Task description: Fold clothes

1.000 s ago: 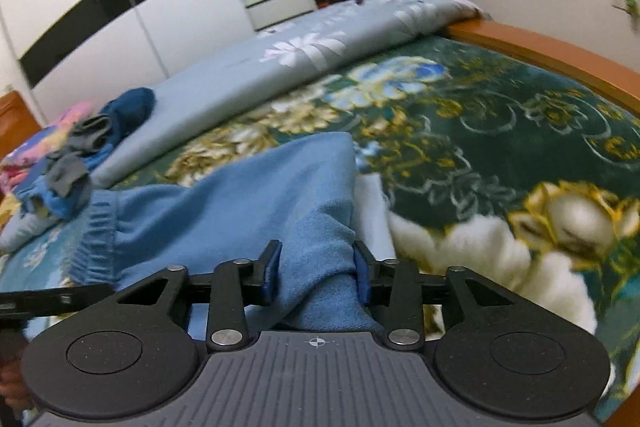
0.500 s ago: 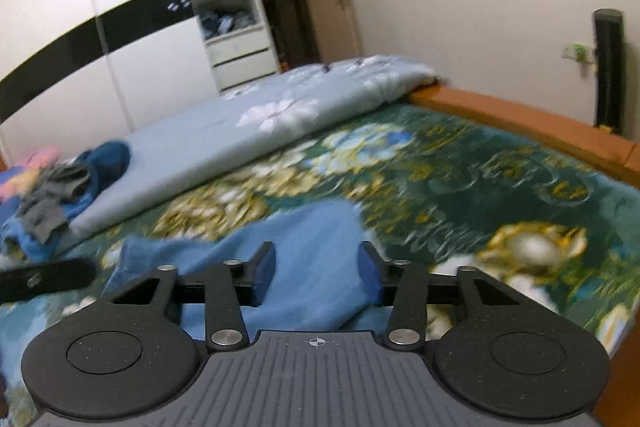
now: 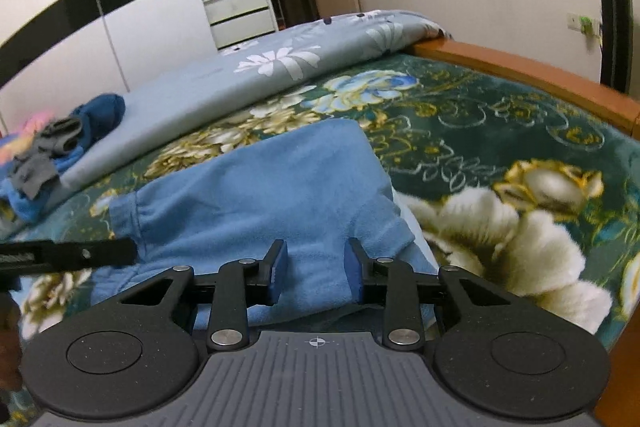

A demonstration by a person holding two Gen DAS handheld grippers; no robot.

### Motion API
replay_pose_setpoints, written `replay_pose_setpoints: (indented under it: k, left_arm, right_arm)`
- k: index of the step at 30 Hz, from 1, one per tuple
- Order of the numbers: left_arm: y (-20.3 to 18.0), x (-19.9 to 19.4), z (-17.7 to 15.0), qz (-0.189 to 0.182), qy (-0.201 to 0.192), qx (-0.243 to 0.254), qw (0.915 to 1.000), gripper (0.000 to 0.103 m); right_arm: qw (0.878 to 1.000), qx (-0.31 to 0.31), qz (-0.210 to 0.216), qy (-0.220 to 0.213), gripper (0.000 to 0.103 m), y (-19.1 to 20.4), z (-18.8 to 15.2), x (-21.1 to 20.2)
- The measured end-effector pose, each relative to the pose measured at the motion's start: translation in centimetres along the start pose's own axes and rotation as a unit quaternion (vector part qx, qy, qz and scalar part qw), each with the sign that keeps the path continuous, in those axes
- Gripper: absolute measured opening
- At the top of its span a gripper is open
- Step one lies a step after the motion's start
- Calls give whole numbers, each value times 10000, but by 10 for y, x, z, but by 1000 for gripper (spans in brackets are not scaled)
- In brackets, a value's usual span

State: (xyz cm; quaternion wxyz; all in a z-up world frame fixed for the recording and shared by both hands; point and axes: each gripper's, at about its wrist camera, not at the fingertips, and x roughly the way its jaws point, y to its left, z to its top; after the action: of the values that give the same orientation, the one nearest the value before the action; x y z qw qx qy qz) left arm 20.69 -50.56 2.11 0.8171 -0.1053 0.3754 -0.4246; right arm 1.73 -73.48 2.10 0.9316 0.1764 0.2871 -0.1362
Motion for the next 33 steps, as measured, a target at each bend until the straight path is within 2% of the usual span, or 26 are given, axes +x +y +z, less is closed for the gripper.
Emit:
replay_pose_setpoints:
  k: [4,6,8,11,12,13,17,20,21,23,27,29,30,33]
  left_arm:
    - [-4,-13,1,-81,-33,11,10000,22]
    - [-10,-25,0,-146,-79,91,9998,37]
    - [-17,-45,-2,-220,-163,157,9995,40]
    - [-22,-74,-12,-357,-43,211,9991,56]
    - [-22,-84,-17,-428,26,234,9988,58]
    - [-22,-94,-23,-398,29,312,9987,58]
    - [-20,-143,-47,-194,-46,668,9976,73]
    - [-10,-181,-61,-107,-134,710,9973,86]
    - [-6,-194,-65,-91,-148,678,9975,89]
    - [4,-219,-72,-43,-163,634,9978,93]
    - [27,-263,-84,254,-325,516,9978,100]
    - [41,-287,-89,448,-466,376,9972,101]
    - [47,-298,-91,524,-524,310,9968,101]
    - [68,-331,-99,828,-691,122,9941,101]
  right_arm:
    - [9999,116,-54,41,27,1,1,-1]
    - [9999,149,-71,5,29,7,2,-8]
    - [9999,146,-20,-90,30,15,2,-21]
    - [9996,175,65,-187,30,31,-2,-43]
    - [9996,210,93,-185,30,38,-7,-50]
    - [9996,225,112,-163,30,44,-11,-55]
    - [9997,250,5,64,35,73,-37,-74]
    - [9996,170,-122,165,43,99,-52,-89]
    - [9997,113,-168,169,50,109,-57,-95]
    - [9997,8,-209,149,61,128,-65,-106]
    - [9997,-210,-42,108,77,165,-80,-127]
    - [9994,-330,-6,92,98,183,-87,-136]
    - [9992,-400,7,85,103,193,-91,-140]
    - [9981,-602,120,67,103,221,-101,-152]
